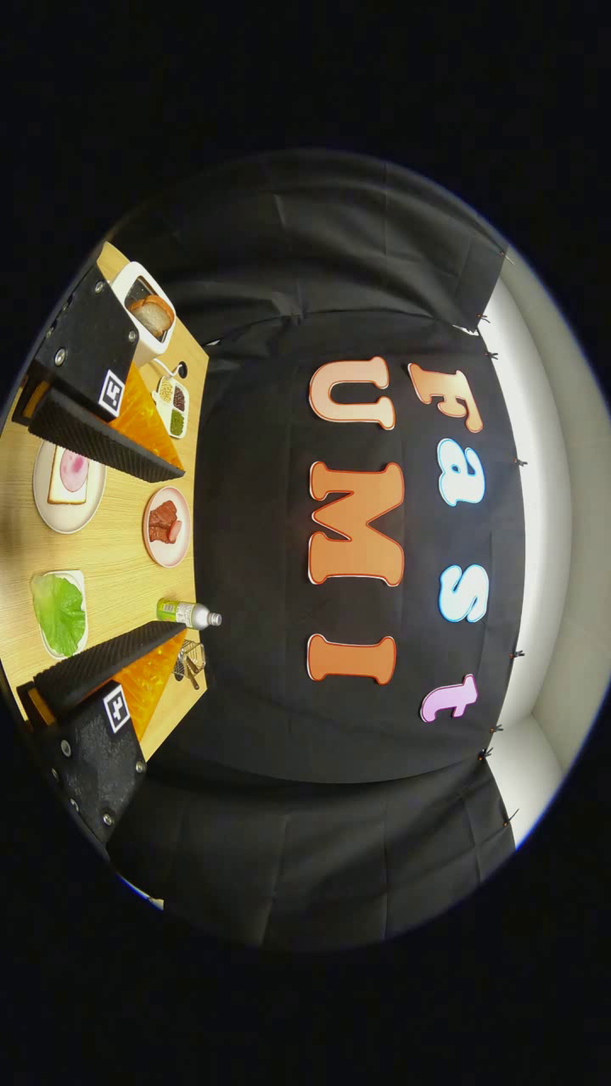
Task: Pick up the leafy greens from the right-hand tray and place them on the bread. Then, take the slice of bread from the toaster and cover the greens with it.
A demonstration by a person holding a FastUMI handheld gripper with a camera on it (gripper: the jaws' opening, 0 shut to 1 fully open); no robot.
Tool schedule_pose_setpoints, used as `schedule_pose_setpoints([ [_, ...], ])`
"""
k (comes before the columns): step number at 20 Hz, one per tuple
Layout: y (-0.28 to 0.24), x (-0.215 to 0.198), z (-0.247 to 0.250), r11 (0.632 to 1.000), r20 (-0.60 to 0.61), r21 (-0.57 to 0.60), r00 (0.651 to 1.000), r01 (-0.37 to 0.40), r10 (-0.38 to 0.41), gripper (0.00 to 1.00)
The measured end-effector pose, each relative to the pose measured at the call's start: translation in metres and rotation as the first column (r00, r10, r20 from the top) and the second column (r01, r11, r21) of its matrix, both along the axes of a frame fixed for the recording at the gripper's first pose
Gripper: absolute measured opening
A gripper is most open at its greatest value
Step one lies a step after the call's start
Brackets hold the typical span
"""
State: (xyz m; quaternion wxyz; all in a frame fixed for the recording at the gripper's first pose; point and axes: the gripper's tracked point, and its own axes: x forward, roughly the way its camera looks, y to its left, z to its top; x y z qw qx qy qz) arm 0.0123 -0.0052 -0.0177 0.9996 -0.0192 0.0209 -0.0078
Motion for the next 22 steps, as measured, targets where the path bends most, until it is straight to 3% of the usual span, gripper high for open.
schedule_pose_setpoints([
  [6,-0.023,0.017,-0.043,0.995,-0.143,-0.1,0.989,0.014,-0.028,0.99],
  [12,-0.052,0.04,-0.093,0.989,-0.355,-0.147,0.933,-0.004,-0.049,0.98],
  [15,-0.062,0.048,-0.124,0.981,-0.475,-0.186,0.879,-0.048,-0.047,0.98],
  [22,-0.074,0.06,-0.206,0.975,-0.718,-0.172,0.696,-0.144,-0.024,0.99],
])
